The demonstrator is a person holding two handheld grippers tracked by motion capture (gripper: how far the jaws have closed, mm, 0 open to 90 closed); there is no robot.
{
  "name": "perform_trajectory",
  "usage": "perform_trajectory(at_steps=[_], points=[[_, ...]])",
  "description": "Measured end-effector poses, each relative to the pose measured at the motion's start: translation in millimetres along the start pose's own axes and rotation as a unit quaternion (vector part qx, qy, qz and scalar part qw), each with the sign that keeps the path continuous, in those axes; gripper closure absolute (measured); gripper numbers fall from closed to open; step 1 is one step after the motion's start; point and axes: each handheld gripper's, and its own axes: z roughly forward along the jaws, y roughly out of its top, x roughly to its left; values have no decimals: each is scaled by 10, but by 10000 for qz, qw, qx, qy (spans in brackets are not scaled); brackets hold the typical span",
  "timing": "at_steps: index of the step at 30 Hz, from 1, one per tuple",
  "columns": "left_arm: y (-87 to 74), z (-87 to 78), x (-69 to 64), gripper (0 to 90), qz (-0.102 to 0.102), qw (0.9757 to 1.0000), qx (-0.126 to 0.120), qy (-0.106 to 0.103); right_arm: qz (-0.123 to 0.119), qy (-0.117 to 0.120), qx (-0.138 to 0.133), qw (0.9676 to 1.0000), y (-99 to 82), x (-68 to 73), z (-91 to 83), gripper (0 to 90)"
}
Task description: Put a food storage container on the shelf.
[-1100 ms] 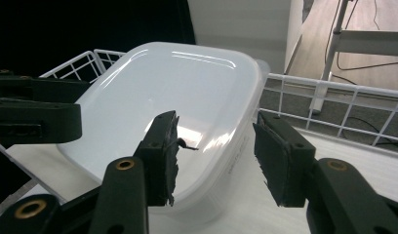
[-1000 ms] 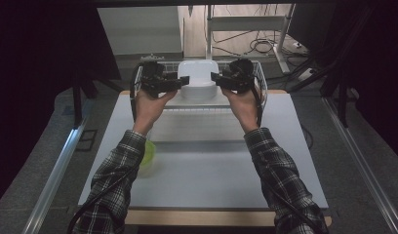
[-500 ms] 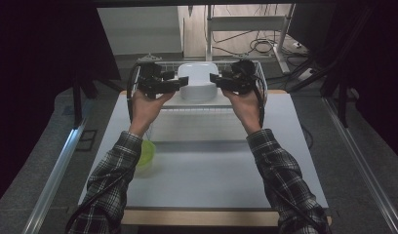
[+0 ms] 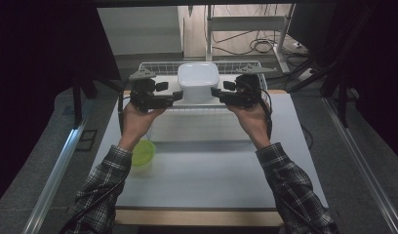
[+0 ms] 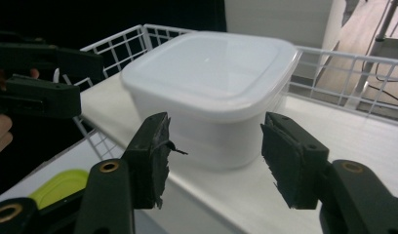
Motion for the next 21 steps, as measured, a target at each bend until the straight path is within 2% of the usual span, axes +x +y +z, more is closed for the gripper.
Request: perform_trajectory(at_steps=[3,8,17,21], points=[[-78,-41,-60,230,107,9999,46,-53,-55,108,17,9999,-80,33,-60,389],[-226,-96,-182,148,307,9994,159,-29,-110,292,57,9995,-214,91,-153,330],[-524,-189,-353,64,295,9991,273,-146,-237,435,165,9986,-506,178,-295,218],[-664,-232,-409,44,314,9991,206,-215,-295,488,200,9982,-636,200,-351,174]])
